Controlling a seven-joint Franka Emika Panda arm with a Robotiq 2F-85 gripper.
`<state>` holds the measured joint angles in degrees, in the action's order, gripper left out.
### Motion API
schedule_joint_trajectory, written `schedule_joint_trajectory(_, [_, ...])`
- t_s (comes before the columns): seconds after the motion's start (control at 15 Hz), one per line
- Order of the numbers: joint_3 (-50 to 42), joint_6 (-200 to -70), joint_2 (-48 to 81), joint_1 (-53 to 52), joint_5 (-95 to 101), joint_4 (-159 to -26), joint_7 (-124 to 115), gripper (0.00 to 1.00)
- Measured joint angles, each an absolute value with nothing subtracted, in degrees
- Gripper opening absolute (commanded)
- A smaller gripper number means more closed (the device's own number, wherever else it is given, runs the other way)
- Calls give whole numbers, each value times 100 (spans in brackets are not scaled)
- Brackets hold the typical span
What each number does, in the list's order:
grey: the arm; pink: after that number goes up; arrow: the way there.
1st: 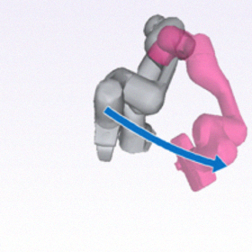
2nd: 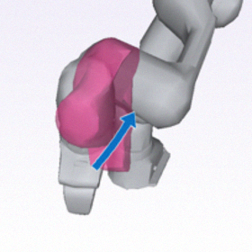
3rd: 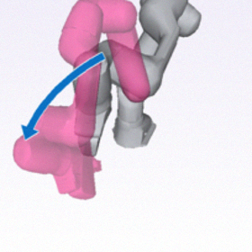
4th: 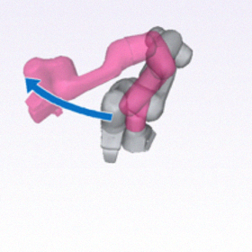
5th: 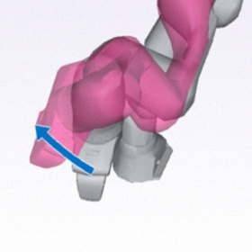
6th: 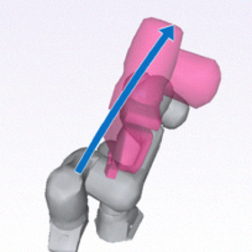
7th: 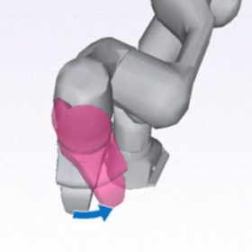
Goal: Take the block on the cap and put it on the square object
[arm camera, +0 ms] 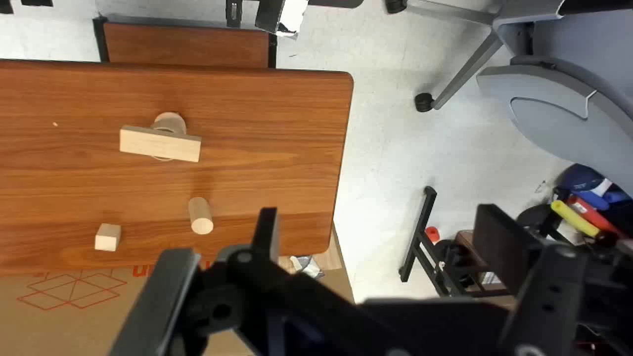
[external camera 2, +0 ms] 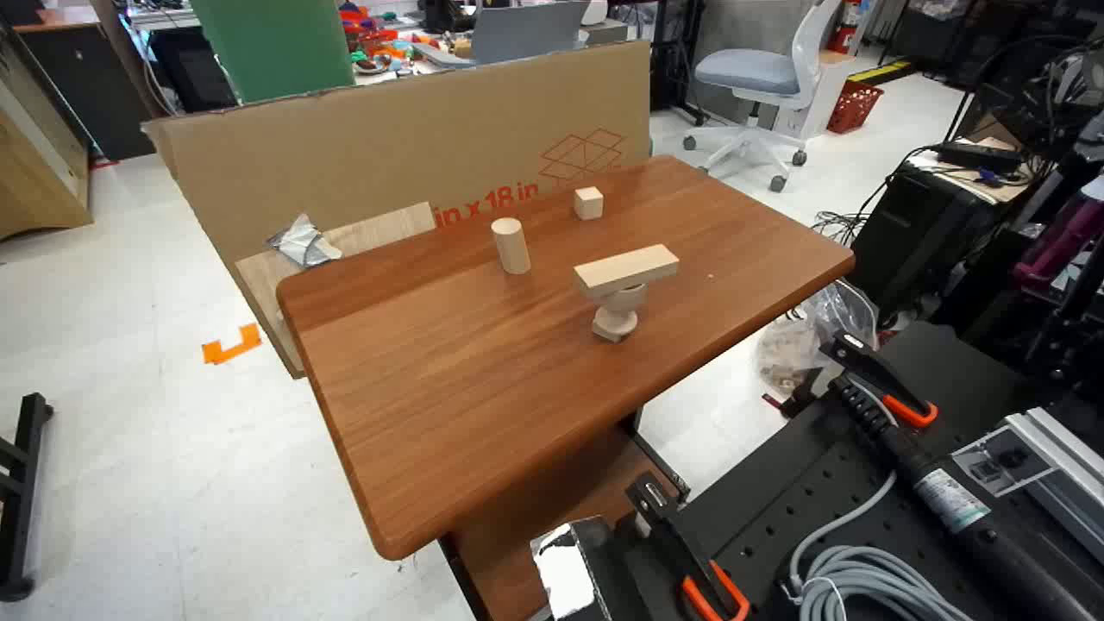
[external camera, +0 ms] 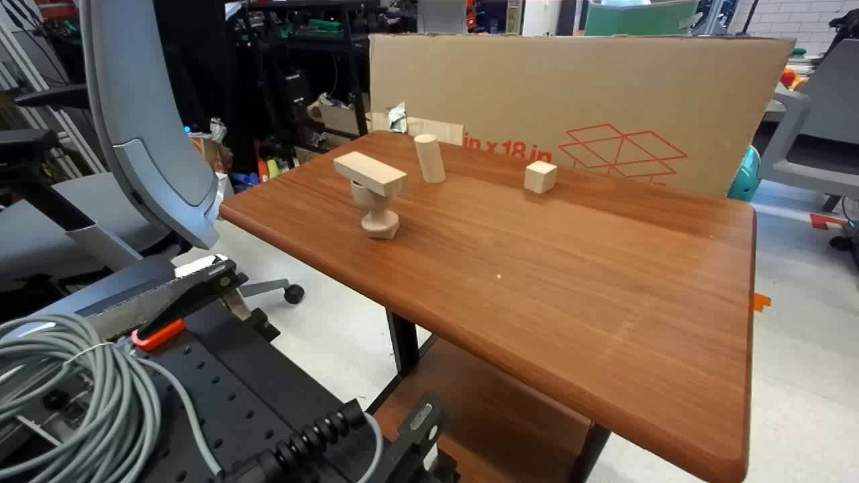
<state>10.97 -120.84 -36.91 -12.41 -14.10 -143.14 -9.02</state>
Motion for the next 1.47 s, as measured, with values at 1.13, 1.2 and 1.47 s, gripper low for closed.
schedule_joint_trajectory(1.13, [681, -12072, -3447, -1183, -1180, -14430, 25, 100])
schedule_joint_trajectory(1.2, [550, -12071, -3388, -1178, -1064, -14463, 348, 100])
schedule_joint_trajectory(1.47, [43, -12090, -2944, -1063, -338, -14568, 1758, 100])
